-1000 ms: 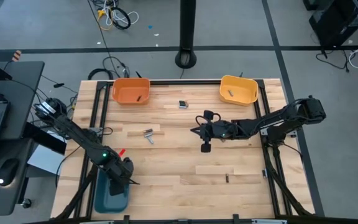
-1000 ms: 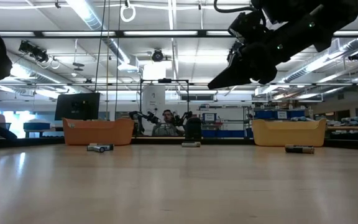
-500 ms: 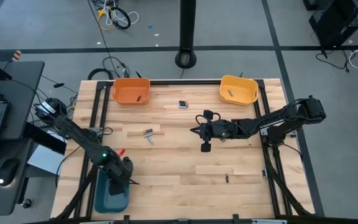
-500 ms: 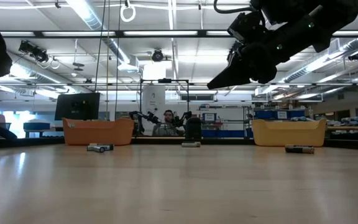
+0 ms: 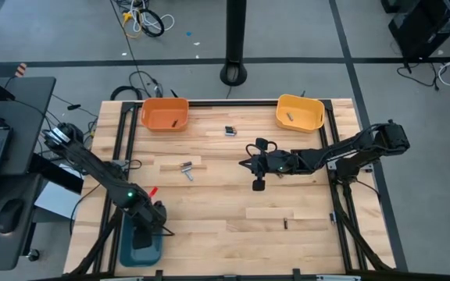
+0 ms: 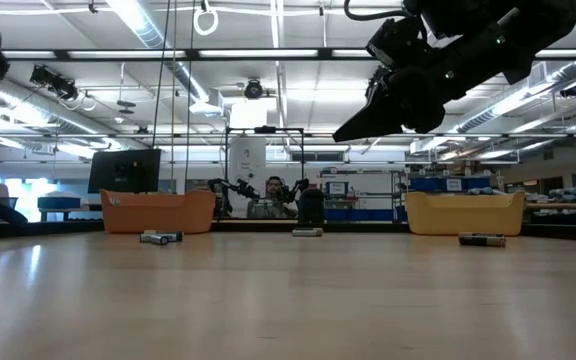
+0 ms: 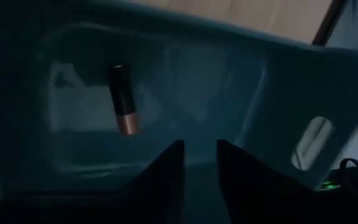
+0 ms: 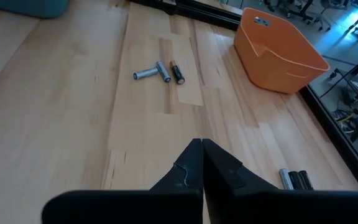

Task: Sort batteries
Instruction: Put the small gray battery into the yellow bin

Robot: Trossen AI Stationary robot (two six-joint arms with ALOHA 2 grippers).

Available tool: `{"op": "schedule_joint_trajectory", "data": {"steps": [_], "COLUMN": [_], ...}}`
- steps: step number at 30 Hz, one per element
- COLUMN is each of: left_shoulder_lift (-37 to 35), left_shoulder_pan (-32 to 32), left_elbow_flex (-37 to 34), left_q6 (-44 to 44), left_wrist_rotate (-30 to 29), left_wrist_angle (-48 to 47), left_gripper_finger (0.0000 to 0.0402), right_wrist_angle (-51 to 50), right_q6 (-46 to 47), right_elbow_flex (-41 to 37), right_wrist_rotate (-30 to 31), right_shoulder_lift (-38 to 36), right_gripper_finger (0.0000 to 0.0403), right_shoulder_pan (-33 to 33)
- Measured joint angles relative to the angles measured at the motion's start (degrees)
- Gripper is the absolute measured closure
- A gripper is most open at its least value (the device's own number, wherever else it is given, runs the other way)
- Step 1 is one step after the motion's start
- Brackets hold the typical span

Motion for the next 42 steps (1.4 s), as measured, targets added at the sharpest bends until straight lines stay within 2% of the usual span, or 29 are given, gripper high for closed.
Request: {"op": "schedule_joint_trajectory", "data": {"steps": [3,6,12,16,19,23,27,30,34,37,40,42], "left_shoulder_lift": [-0.02,-0.49,-6.12,-10.66,-13.55,-14.84,-14.82,-14.82,-14.79,-14.79,-14.79,-14.79], "left_shoulder_pan": [0.44,1.02,5.36,10.01,14.73,21.42,27.83,32.58,38.75,42.13,44.39,45.54], "left_elbow_flex": [5.44,10.21,11.92,11.68,9.36,5.23,-0.20,-5.22,-12.12,-16.81,-20.81,-22.70], "left_q6": [2.99,5.42,9.30,17.40,24.25,34.22,44.95,51.42,56.86,58.75,60.52,61.27], "left_wrist_rotate": [-3.77,-10.31,-18.97,-23.81,-23.86,-21.44,-17.83,-13.94,-8.48,-7.40,-6.77,-6.13], "left_wrist_angle": [-6.62,-11.39,-9.18,-6.33,-0.58,7.54,19.96,32.69,49.20,61.60,71.73,76.82], "left_gripper_finger": [0.0352,0.0392,0.0397,0.0398,0.0399,0.0399,0.0399,0.0399,0.0399,0.0398,0.0398,0.0398], "right_wrist_angle": [0.00,-0.01,-0.03,0.83,4.95,15.62,23.53,23.31,22.51,22.43,16.95,9.68], "right_q6": [0.07,0.09,0.09,0.13,1.66,4.60,7.79,11.60,12.05,13.48,16.14,16.87], "right_elbow_flex": [0.00,-0.02,-0.03,-1.81,-4.73,-10.57,-15.45,-16.49,-16.13,-14.69,-12.04,-9.08], "right_wrist_rotate": [0.00,0.02,0.02,0.02,-1.36,-4.42,-4.42,-4.42,-4.42,-4.91,-4.98,-4.96], "right_shoulder_lift": [0.00,0.01,0.01,0.01,0.01,0.01,0.01,0.01,0.01,0.01,0.01,0.01], "right_gripper_finger": [0.0388,0.0384,0.0396,0.0393,0.0397,0.0398,0.0397,0.0385,0.0372,0.0377,0.0389,0.0395], "right_shoulder_pan": [0.00,0.00,0.00,-0.20,-1.13,-2.04,-2.05,-2.15,-2.21,-2.63,-2.89,-2.89]}}
